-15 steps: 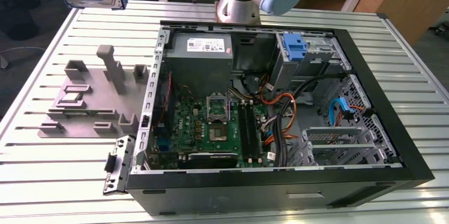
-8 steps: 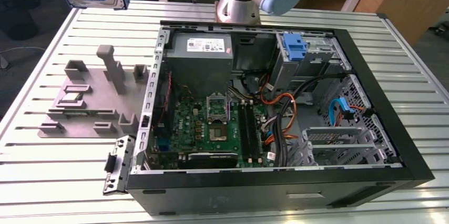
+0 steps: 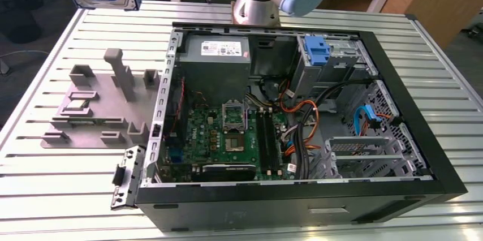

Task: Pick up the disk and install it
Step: 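Pick up the disk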

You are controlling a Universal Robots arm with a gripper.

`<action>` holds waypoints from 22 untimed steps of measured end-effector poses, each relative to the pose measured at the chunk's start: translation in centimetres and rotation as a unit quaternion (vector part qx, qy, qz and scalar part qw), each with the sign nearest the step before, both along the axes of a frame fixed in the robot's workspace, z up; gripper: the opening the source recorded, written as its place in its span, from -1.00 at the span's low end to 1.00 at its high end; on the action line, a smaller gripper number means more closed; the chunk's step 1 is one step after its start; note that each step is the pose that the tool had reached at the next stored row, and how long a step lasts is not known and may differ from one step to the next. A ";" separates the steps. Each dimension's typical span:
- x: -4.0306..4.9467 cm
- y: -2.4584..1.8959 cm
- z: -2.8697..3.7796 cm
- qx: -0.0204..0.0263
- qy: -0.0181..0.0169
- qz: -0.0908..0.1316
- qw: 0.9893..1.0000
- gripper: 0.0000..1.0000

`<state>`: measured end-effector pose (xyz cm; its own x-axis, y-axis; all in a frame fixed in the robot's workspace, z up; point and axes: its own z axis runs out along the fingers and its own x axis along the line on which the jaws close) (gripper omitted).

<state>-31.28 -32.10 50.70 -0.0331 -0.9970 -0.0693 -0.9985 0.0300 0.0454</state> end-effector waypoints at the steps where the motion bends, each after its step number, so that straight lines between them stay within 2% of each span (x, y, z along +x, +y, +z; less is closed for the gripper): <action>1: 0.03 0.00 0.00 0.000 0.000 0.000 1.000 -0.31; 12: 0.67 0.00 -0.01 0.000 0.000 0.000 1.000 -0.31; 22: 1.81 0.00 -0.04 0.000 0.000 0.000 1.000 -0.31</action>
<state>-29.48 -32.10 50.66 -0.0331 -0.9970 -0.0693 -0.9985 0.0300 0.0454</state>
